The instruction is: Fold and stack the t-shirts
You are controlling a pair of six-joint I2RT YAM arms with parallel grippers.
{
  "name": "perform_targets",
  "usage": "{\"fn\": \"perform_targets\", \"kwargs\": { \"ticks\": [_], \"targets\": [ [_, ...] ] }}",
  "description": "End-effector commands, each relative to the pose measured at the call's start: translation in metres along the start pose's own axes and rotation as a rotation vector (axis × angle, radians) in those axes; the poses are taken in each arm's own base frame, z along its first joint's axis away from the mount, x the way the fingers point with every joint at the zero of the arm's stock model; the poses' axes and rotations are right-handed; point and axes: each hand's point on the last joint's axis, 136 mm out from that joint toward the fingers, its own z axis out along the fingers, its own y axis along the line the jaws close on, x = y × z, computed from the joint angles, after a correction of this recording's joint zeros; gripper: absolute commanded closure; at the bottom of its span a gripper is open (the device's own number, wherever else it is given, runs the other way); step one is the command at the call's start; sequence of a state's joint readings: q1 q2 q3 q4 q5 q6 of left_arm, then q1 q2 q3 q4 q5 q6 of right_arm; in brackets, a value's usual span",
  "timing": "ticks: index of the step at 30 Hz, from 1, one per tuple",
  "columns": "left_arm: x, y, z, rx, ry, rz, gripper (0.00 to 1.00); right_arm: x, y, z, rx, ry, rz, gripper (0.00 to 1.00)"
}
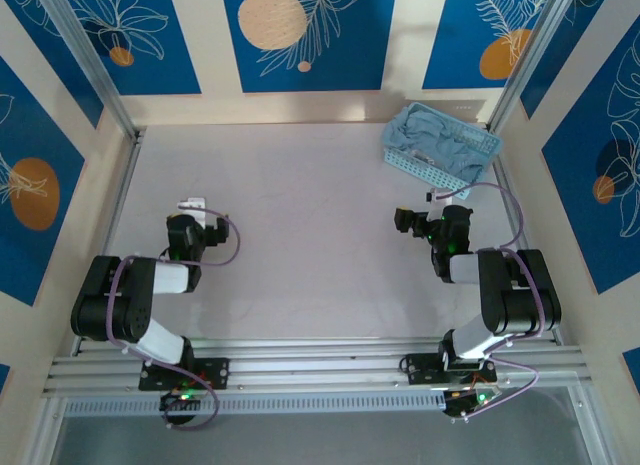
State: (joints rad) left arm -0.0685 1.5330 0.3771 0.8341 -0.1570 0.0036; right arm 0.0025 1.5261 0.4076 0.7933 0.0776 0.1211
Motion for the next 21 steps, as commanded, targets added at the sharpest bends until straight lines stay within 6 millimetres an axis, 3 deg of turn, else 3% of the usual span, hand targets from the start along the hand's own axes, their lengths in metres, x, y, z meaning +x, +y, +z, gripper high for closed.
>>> {"fn": "perform_targets", "kwargs": {
  "ticks": [1,9,12,13,14,16,18,19,21],
  "targets": [
    [-0.01,-0.005,0.001,0.021,-0.039,0.012,0.0,-0.009,0.0,0.0,-0.007,-0.024,-0.025,0.01],
    [-0.014,-0.006,-0.001,0.029,-0.051,0.011,0.0,-0.016,-0.003,-0.002,0.034,-0.046,-0.028,0.01],
    [-0.047,0.004,-0.017,-0.067,-0.014,0.036,0.0,-0.059,-0.005,-0.015,0.202,-0.015,-0.051,0.01],
    [-0.071,0.01,-0.03,-0.105,-0.081,0.012,0.0,-0.09,-0.001,-0.024,0.211,-0.072,-0.022,0.01],
    [-0.1,0.014,-0.044,-0.132,-0.166,-0.016,0.0,-0.123,0.003,-0.034,0.21,-0.138,0.062,0.01],
    [-0.138,0.035,-0.064,-0.235,-0.2,-0.195,0.0,-0.158,-0.006,-0.048,0.239,-0.102,0.394,0.01],
    [-0.135,0.059,-0.086,-0.376,0.035,-0.455,0.0,-0.166,-0.012,-0.058,0.283,0.05,0.628,0.01],
    [-0.138,0.067,-0.09,-0.428,0.094,-0.492,0.0,-0.175,-0.01,-0.049,0.23,0.088,0.659,0.01],
    [-0.145,0.057,-0.069,-0.346,0.168,-0.562,0.0,-0.187,-0.013,-0.031,0.152,0.152,0.71,0.1]
  ]
}}
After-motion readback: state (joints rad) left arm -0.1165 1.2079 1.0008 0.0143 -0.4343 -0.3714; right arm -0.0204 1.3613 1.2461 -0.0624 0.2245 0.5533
